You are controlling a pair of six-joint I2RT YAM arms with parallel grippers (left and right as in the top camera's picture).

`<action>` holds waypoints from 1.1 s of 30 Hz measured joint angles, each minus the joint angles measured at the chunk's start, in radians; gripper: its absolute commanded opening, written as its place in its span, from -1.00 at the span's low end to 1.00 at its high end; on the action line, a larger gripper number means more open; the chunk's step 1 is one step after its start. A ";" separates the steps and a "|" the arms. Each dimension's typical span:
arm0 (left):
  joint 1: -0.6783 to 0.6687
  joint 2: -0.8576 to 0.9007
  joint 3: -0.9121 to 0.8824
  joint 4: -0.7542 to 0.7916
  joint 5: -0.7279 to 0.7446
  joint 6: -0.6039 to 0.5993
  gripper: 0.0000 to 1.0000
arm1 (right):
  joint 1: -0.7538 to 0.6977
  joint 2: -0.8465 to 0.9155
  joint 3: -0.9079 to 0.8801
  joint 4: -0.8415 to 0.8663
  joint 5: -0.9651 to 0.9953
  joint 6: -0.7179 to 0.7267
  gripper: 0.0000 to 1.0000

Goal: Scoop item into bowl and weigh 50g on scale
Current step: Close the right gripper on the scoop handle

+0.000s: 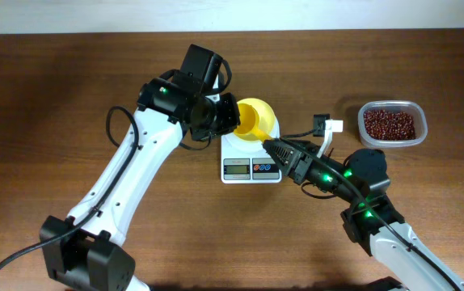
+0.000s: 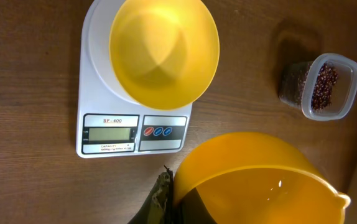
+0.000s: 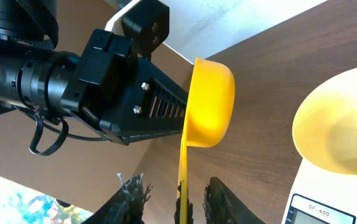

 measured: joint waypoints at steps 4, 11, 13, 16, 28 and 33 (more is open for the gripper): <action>0.000 0.002 0.000 0.000 0.000 0.000 -1.00 | 0.000 0.000 0.000 0.000 0.007 0.004 -0.30; 0.000 0.019 0.000 0.000 0.000 0.000 -1.00 | 0.000 0.000 0.000 0.000 0.045 0.051 -0.31; 0.000 0.019 0.000 0.000 0.000 0.000 -1.00 | 0.000 0.000 0.000 0.000 0.047 0.052 -0.32; 0.000 0.019 0.000 0.000 0.000 0.000 -1.00 | 0.000 0.000 0.000 0.000 0.049 0.055 -0.34; -0.006 0.019 0.000 0.001 0.000 0.000 -1.00 | 0.032 0.000 0.000 0.000 0.058 0.081 -0.37; -0.039 0.019 0.000 0.000 -0.020 0.000 -1.00 | 0.033 0.000 0.000 0.000 0.071 0.081 -0.42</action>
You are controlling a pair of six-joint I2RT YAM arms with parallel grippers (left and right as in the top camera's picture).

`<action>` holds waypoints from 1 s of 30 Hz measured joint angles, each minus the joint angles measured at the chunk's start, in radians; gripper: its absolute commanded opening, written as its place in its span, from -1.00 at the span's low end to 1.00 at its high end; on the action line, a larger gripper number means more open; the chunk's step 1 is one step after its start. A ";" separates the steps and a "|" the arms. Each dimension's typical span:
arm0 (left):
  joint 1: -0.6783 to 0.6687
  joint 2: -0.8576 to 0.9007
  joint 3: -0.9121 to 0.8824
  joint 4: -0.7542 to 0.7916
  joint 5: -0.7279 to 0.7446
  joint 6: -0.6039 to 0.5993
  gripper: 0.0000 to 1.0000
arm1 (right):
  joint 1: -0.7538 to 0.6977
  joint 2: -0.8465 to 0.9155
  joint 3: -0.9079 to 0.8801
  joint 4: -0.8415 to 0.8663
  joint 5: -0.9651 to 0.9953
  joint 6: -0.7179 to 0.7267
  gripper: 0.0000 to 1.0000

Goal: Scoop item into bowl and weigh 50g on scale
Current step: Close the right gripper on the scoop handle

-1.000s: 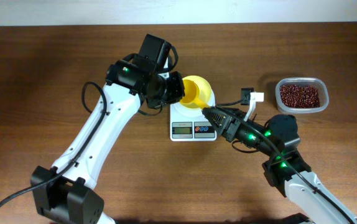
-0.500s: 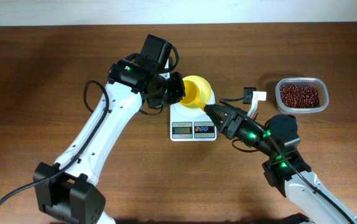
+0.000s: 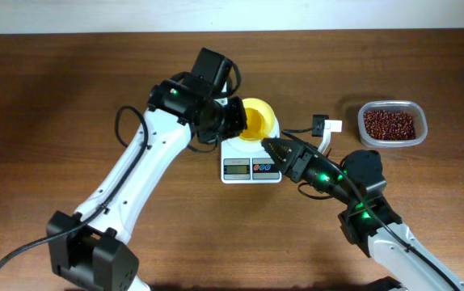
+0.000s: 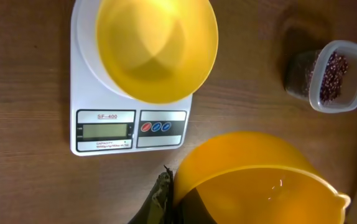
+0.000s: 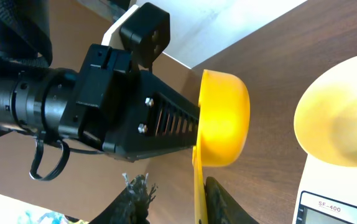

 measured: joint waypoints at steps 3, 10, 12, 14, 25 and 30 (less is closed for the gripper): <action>-0.001 0.000 0.000 0.000 -0.007 0.000 -1.00 | 0.000 0.000 0.000 -0.003 0.007 0.003 -0.52; -0.001 0.000 0.000 0.000 -0.014 0.000 -1.00 | 0.000 0.022 0.000 -0.006 0.015 0.011 -0.62; -0.001 0.000 0.000 0.000 -0.014 0.000 -1.00 | 0.000 0.030 0.000 -0.006 0.014 0.011 -0.63; -0.001 0.000 0.000 0.000 -0.014 0.000 -1.00 | 0.000 0.032 0.000 -0.006 0.014 0.011 -0.67; -0.001 0.000 0.000 0.000 -0.014 0.000 -1.00 | 0.000 0.032 0.000 -0.003 0.014 0.018 -0.81; -0.001 0.000 0.000 0.000 -0.014 0.000 -1.00 | 0.000 0.032 0.000 -0.003 0.014 0.018 -0.80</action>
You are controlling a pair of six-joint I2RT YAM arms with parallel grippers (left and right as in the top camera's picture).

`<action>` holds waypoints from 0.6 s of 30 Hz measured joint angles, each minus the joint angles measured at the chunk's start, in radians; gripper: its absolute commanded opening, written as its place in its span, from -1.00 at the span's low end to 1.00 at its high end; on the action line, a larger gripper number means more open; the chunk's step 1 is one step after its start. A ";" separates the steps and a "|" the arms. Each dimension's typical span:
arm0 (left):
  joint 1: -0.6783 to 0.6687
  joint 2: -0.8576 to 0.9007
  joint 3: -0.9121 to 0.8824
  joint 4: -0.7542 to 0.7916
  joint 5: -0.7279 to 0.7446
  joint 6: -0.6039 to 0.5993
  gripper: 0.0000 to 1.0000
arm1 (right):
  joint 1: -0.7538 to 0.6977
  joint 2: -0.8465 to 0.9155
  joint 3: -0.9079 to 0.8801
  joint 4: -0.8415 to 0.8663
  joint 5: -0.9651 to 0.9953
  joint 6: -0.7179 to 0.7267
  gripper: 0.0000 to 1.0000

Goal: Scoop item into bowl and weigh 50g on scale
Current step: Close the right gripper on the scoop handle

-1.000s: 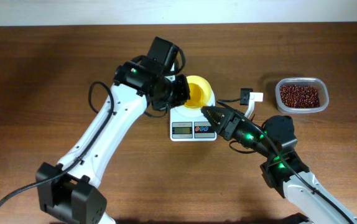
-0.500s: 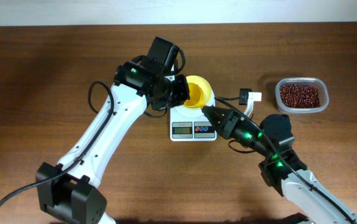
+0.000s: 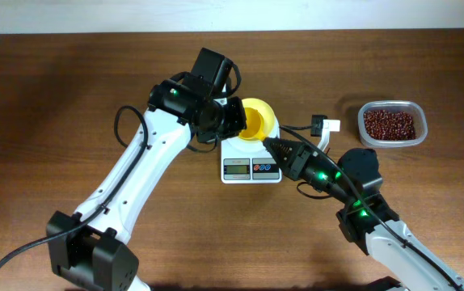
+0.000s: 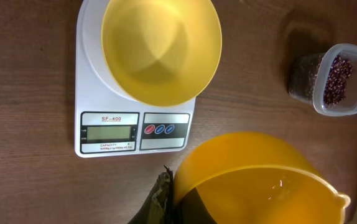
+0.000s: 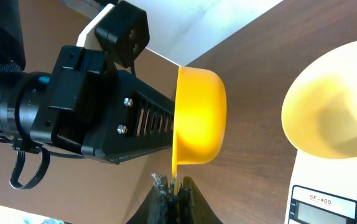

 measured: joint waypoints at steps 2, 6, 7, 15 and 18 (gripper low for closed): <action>0.000 0.000 0.000 0.000 0.000 0.000 -1.00 | 0.000 0.000 0.000 0.000 0.000 0.000 -0.80; 0.000 0.000 0.000 -0.001 0.000 0.000 -1.00 | 0.000 0.000 0.000 0.000 0.000 0.000 -0.81; 0.000 0.000 0.000 -0.001 0.000 0.000 -1.00 | 0.000 0.000 0.000 0.000 0.000 0.004 -0.81; 0.000 0.000 0.000 -0.001 0.000 0.000 -1.00 | 0.000 0.000 0.000 0.000 0.000 0.016 -0.88; 0.000 0.000 0.000 -0.001 0.000 0.000 -1.00 | 0.000 0.000 0.000 0.000 0.000 0.023 -0.79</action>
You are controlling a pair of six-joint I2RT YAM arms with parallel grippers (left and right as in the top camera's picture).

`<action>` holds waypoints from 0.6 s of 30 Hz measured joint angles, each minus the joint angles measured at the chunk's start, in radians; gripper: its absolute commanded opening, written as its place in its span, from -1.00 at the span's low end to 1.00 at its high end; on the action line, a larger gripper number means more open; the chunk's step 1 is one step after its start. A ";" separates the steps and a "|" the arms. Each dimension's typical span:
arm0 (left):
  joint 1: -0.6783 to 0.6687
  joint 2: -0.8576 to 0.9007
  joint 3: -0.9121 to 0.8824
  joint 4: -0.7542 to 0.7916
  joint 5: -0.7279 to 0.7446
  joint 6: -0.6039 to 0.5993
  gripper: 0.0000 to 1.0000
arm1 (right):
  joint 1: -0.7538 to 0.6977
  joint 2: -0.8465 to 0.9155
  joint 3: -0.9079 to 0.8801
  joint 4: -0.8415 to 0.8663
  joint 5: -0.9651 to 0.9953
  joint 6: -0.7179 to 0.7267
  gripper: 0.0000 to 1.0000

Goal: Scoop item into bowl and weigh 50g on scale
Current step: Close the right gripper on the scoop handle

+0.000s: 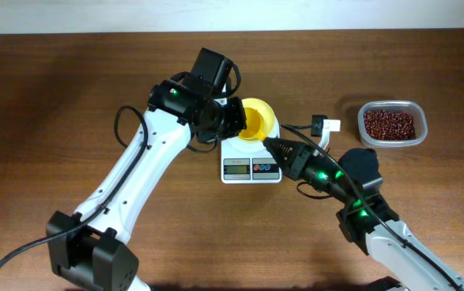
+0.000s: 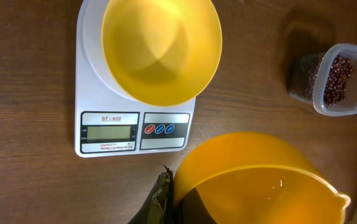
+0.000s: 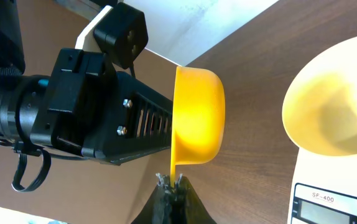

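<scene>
A yellow scoop (image 3: 197, 118) hangs in the air left of the scale, its cup on edge. My left gripper (image 2: 175, 196) is shut on the cup's rim (image 2: 259, 180). My right gripper (image 3: 173, 182) is shut on the scoop's thin handle, reaching in from the right (image 1: 269, 145). An empty yellow bowl (image 2: 160, 50) stands on the white scale (image 2: 107, 134), also seen from above (image 1: 250, 168). Red beans fill a clear tub (image 1: 390, 124) at the right.
A black-and-white plug on a cable (image 1: 323, 125) lies between the scale and the bean tub. The left arm's black wrist (image 3: 73, 106) crowds the space left of the scoop. The table's far edge (image 1: 297, 32) meets a white wall.
My right gripper's fingers have drawn a little tighter on the scoop's handle. The arms, scoop, bowl and scale stand where they were.
At first my left gripper held the scoop by its cup beside the scale, and my right gripper stood open with the handle between its fingers. Then the left arm was slightly nearer the scale. Then the right fingers had shut on the handle, and both grippers hold the scoop now.
</scene>
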 measured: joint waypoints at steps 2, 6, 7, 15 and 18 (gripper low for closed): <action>0.000 0.000 0.000 0.000 0.000 0.000 -1.00 | 0.000 0.000 0.000 0.000 0.000 0.000 -0.78; 0.000 0.000 0.000 -0.003 0.000 0.000 -1.00 | 0.000 0.000 0.000 0.000 0.000 0.000 -0.78; 0.000 0.000 0.000 -0.003 0.000 0.000 -1.00 | 0.000 0.000 0.000 0.000 0.000 0.000 -0.78; 0.000 0.000 0.000 -0.006 0.000 0.000 -1.00 | 0.000 0.000 0.000 0.000 0.000 0.000 -0.85; 0.000 0.000 0.000 -0.011 0.000 -0.003 -1.00 | 0.000 0.000 0.000 0.000 0.000 0.001 -0.85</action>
